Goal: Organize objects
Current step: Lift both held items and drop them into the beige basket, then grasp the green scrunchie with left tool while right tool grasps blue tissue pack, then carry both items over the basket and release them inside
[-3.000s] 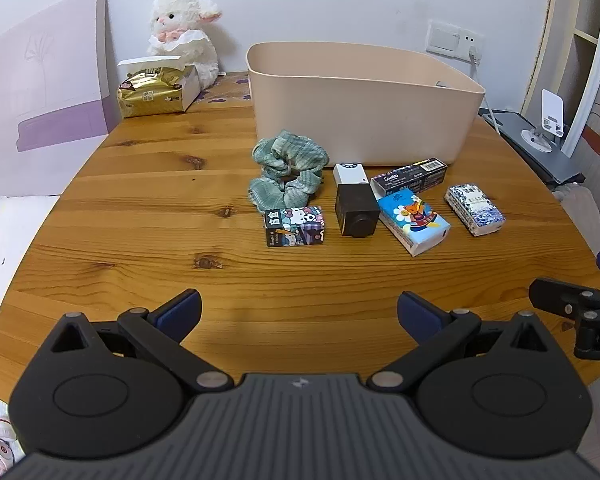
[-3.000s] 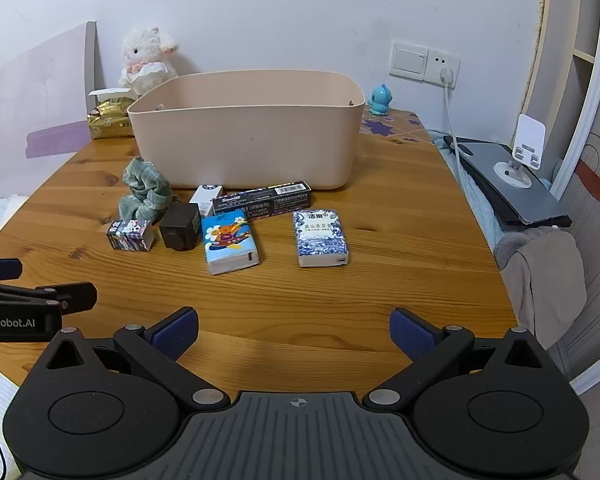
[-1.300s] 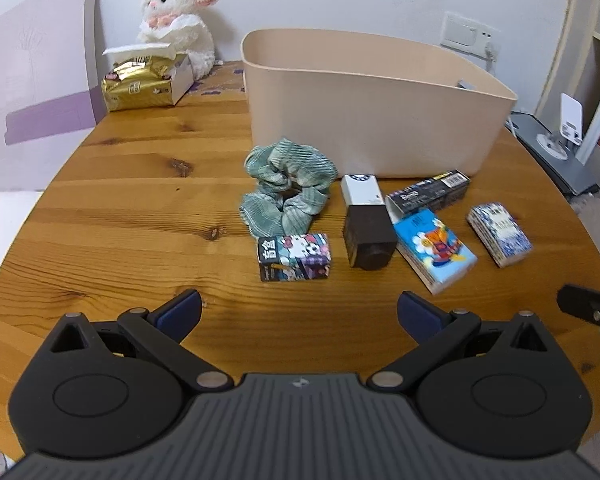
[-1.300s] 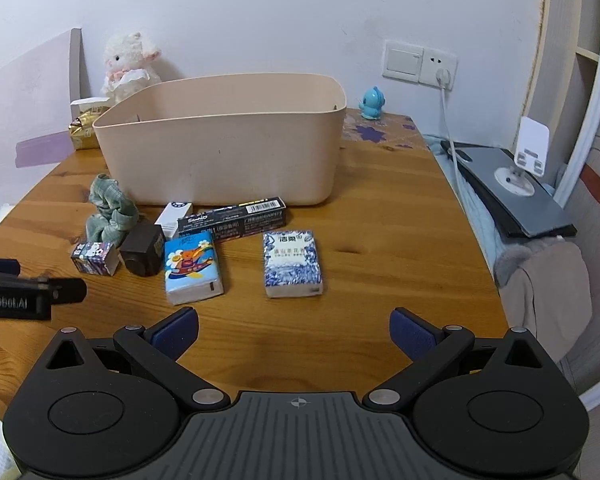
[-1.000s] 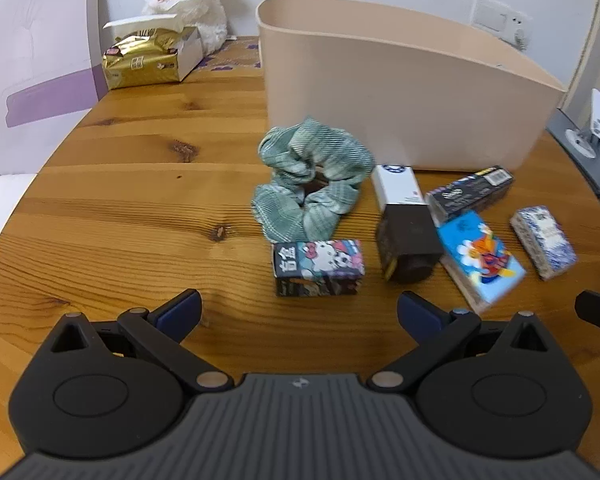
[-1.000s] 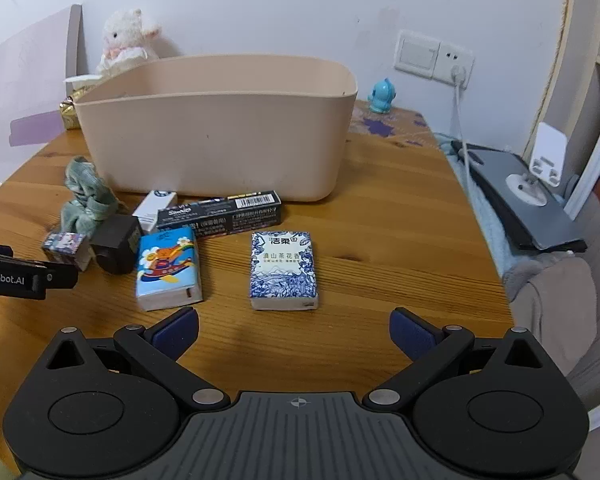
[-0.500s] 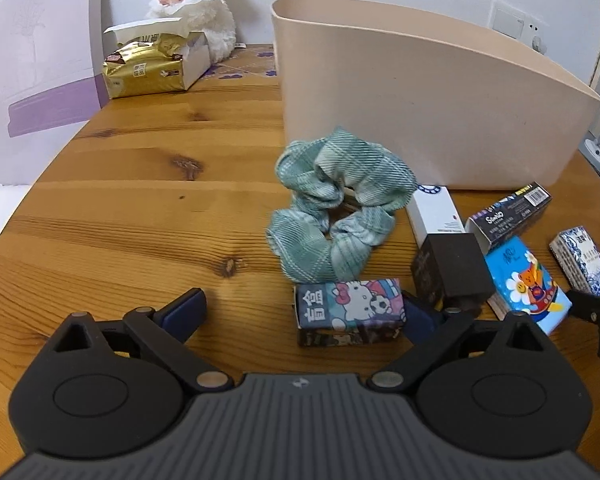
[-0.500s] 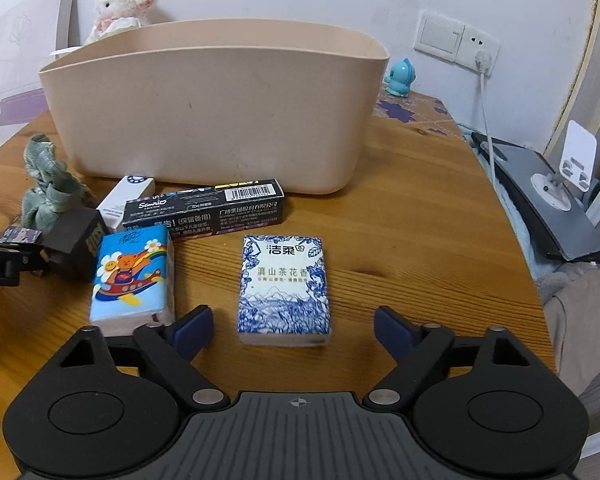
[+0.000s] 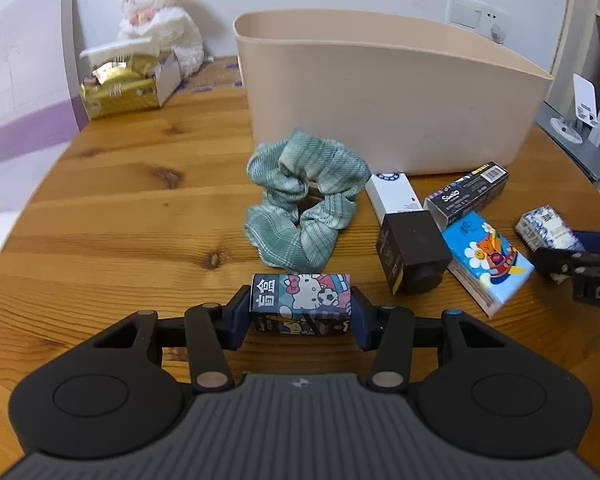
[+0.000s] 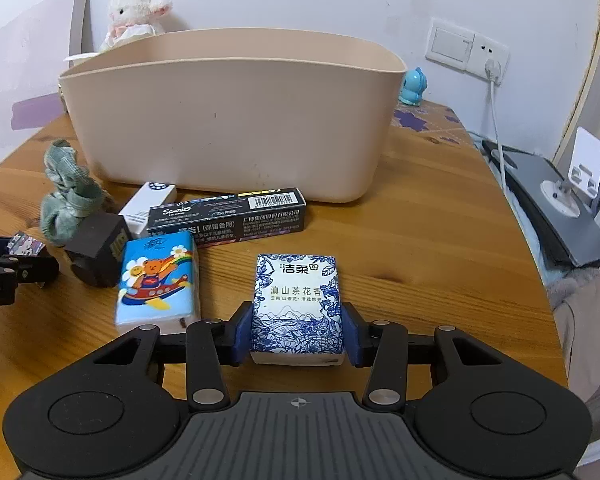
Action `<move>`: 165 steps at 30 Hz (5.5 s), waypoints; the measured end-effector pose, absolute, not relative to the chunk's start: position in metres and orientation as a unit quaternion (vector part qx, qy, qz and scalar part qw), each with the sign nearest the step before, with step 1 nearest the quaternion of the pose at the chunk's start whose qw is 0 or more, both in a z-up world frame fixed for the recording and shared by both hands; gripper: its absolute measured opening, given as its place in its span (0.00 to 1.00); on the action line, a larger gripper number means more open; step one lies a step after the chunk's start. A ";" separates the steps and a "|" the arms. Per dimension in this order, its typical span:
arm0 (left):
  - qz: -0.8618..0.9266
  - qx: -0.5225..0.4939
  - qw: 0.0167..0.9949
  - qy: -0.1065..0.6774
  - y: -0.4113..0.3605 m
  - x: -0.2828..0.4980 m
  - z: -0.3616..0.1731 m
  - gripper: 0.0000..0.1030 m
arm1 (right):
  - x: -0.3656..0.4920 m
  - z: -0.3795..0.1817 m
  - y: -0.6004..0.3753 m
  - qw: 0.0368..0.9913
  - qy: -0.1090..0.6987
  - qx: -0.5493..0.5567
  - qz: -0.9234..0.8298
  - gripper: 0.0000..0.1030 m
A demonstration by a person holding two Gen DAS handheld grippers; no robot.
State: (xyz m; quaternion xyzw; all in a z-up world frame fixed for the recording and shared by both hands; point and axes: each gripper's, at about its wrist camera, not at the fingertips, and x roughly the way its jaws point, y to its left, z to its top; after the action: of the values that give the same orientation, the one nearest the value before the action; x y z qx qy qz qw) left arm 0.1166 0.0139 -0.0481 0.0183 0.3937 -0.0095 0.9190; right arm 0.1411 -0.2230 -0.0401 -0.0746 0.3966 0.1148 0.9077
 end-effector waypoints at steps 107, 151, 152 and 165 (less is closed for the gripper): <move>-0.094 0.050 0.924 0.368 0.029 0.171 -0.061 0.32 | 0.137 -0.044 -0.173 0.903 0.389 -0.097 0.153 0.44; -0.103 0.016 0.947 0.305 -0.004 0.232 0.067 0.21 | 0.200 0.115 -0.227 0.969 0.213 -0.085 0.092 0.42; -0.099 0.020 0.946 0.308 -0.005 0.237 0.063 0.21 | 0.207 0.112 -0.223 0.968 0.217 -0.091 0.088 0.42; -0.051 0.058 0.920 0.384 -0.027 0.293 0.020 0.22 | 0.277 0.051 -0.204 0.942 0.313 -0.104 0.055 0.42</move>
State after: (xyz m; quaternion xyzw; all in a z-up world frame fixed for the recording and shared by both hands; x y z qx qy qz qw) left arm 0.2933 -0.0270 0.0197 0.0580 0.3841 -0.0511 0.9200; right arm 0.2769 -0.2044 0.0510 -0.1036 0.3134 0.0547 0.9424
